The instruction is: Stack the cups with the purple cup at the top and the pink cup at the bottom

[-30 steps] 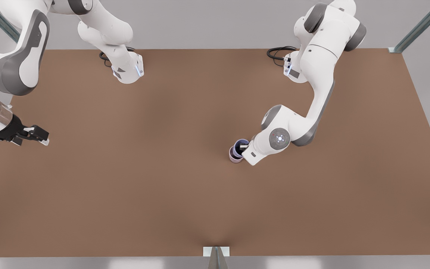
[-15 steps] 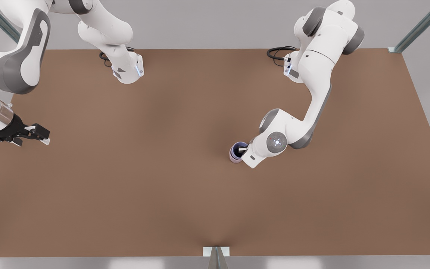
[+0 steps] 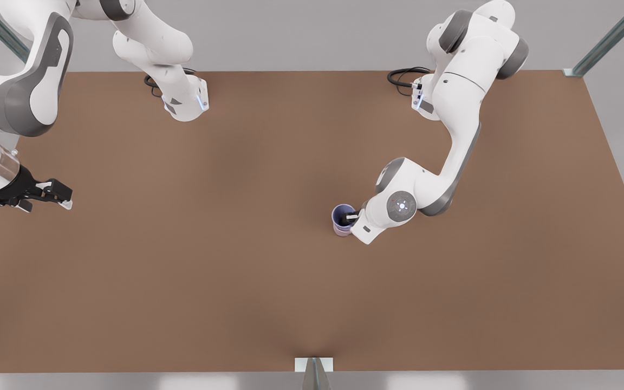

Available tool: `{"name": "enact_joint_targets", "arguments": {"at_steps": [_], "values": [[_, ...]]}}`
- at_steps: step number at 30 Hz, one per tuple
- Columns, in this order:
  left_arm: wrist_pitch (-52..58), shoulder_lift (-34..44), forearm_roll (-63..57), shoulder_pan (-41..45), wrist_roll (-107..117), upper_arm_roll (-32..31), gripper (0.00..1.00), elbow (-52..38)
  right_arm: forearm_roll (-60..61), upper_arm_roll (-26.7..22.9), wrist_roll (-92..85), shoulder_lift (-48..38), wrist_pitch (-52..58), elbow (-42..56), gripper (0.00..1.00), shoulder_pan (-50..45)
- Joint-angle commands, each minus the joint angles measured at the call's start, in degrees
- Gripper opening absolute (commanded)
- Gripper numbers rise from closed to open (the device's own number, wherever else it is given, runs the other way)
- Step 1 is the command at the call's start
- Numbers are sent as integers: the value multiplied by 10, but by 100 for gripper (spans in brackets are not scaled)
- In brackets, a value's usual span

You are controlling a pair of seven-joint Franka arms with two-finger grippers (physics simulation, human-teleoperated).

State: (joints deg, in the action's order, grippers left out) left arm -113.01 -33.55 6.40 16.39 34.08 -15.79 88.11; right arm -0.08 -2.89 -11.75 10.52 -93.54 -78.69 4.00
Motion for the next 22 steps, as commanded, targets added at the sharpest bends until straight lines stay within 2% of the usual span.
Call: {"name": "enact_joint_targets", "arguments": {"at_steps": [1, 7, 8, 13, 15, 17, 22], "values": [[2, 1, -4, 0, 19, 0, 100, 0, 0, 0, -9, -1, 0, 0, 100, 0], [33, 27, -16, -2, 18, 3, 100, -8, 0, 0, -9, -1, 0, 0, 100, 0], [66, 49, -42, -5, -15, 20, 100, -11, 0, 0, -9, -1, 0, 0, 100, 0], [247, 155, -54, -3, -320, 197, 100, -54, 0, 0, -9, -1, 0, 0, 100, 0], [305, 167, -57, -21, -341, 197, 100, -117, 0, 0, -9, -1, 0, 0, 100, 0], [305, 215, -89, -65, -377, 157, 100, -113, 0, 0, -9, -1, 0, 0, 100, 0], [297, 248, -96, -71, -391, 154, 100, -89, 0, 0, -9, -1, 0, 0, 100, 0]]}}
